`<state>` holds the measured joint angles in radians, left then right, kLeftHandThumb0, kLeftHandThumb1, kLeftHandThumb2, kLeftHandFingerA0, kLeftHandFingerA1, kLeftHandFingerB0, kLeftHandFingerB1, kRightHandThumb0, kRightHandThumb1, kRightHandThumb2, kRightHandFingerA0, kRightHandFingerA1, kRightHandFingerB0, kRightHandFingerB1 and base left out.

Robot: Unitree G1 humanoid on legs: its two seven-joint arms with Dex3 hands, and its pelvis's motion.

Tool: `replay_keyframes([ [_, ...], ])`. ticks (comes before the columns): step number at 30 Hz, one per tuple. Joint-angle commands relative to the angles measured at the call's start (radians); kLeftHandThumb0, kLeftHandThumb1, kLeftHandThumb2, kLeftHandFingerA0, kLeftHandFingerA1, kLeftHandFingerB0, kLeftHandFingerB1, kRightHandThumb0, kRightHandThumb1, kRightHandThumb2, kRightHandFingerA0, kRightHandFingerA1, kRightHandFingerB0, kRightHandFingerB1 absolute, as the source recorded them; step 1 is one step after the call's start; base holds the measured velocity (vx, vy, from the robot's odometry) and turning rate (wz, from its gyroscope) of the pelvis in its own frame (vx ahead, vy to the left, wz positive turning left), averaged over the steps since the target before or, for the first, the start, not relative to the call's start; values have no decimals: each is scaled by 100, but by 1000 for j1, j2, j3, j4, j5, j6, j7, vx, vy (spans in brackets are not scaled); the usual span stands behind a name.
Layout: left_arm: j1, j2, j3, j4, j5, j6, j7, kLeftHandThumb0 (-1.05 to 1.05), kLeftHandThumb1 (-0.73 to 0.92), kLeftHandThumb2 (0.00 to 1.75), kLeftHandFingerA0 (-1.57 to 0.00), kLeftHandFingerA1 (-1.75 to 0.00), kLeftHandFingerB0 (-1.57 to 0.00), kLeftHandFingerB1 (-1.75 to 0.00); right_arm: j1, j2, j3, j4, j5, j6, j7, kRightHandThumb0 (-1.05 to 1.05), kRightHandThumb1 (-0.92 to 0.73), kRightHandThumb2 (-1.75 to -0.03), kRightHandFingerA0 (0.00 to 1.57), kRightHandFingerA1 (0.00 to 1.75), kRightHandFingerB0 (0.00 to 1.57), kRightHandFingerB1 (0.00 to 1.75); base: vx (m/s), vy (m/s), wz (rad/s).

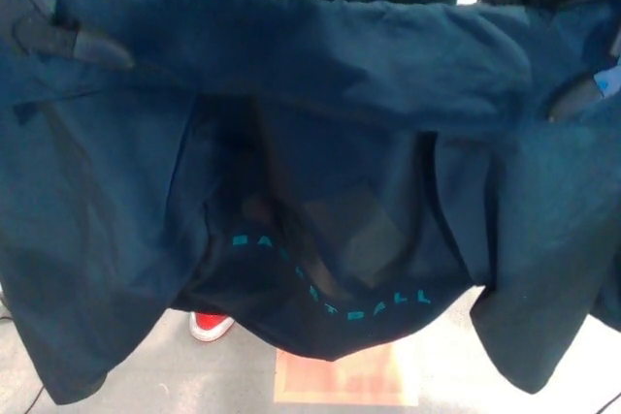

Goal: A person hands a coat to the robot and the robot grabs it with both hands and holds it while the person wears the coat.

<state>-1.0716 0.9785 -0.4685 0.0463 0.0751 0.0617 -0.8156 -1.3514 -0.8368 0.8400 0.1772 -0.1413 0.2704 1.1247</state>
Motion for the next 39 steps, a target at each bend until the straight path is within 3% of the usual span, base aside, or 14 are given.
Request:
replay_keyframes([
  [1, -51, -22, -112, 33, 46, 304, -350, -83, 52, 63, -4, -25, -4, -21, -40, 5, 91, 29, -101, 153, 358, -82, -48, -90, 39, 59, 0, 7, 0, 0, 0],
  [8, -37, -35, -136, 41, 70, 291, -360, -80, 49, 88, -4, -26, -11, -13, -18, -31, 92, 28, -143, 53, 378, -83, -49, -90, 8, 45, 0, 11, 0, 0, 0],
  [12, -21, -45, -133, 45, 78, 281, -358, -79, 46, 83, -8, -38, -5, -17, 2, -46, 78, 17, -168, 11, 368, -86, -67, -61, 30, 42, 0, 19, 0, 0, 0],
  [14, -10, -52, -133, 42, 95, 264, -349, -83, 49, 85, -15, -44, -4, -22, 20, -57, 64, 5, -182, -16, 353, -91, -58, -93, 35, 54, 2, 7, 0, 0, 0],
  [16, 5, -54, -129, 29, 123, 236, -329, -85, 50, 87, -28, -48, -4, -25, 41, -65, 46, -10, -203, -35, 330, -82, -55, -93, 47, 57, 4, 18, 0, 0, 0],
  [18, 55, -62, -107, -13, 175, 205, -234, -50, 76, 63, -103, -50, -31, -31, 111, -81, 0, -57, -242, -39, 225, -53, -67, -98, 89, 67, 33, 51, 0, 0, 0],
  [22, 203, -69, -36, -96, 278, 57, 15, -42, 88, 67, -101, -88, -68, -44, 314, -111, -149, -139, -294, -155, -102, -51, -92, -68, 110, 57, 83, 51, 0, 0, 0],
  [23, 236, -67, -33, -96, 329, 0, 103, -46, 82, 70, -82, -160, -77, -108, 367, -119, -181, -159, -313, -179, -182, -54, -92, -75, 85, 81, 71, 52, 0, 0, 0],
  [25, 305, -74, -16, -90, 408, -98, 283, -43, 85, 66, -78, -175, -67, -150, 452, -136, -223, -189, -364, -224, -314, -53, -92, -75, 83, 91, 69, 50, 0, 0, 0],
  [27, 334, -70, -33, -86, 498, -127, 402, -39, 84, 70, -84, -163, -71, -136, 521, -140, -251, -188, -401, -266, -434, -38, -76, -113, 88, 103, 72, 73, 0, 0, 0],
  [28, 340, -73, -32, -84, 507, -131, 422, -39, 84, 66, -83, -168, -69, -146, 539, -138, -262, -182, -407, -286, -473, -41, -90, -68, 83, 126, 78, 72, 0, 0, 0],
  [30, 355, -82, -30, -75, 527, -144, 477, -41, 80, 68, -82, -170, -73, -149, 568, -137, -285, -171, -417, -320, -530, -31, -70, -111, 89, 103, 76, 79, 0, 0, 0],
  [31, 355, -85, -35, -73, 537, -140, 483, -41, 78, 67, -82, -170, -75, -150, 577, -137, -298, -162, -415, -341, -549, -37, -89, -67, 86, 102, 79, 71, 0, 0, 0],
  [39, 373, -114, -40, -49, 557, -122, 532, -40, 76, 65, -82, -174, -69, -154, 624, -113, -378, -109, -402, -420, -647, -37, -84, -67, 89, 133, 76, 109, 0, 0, 0],
])
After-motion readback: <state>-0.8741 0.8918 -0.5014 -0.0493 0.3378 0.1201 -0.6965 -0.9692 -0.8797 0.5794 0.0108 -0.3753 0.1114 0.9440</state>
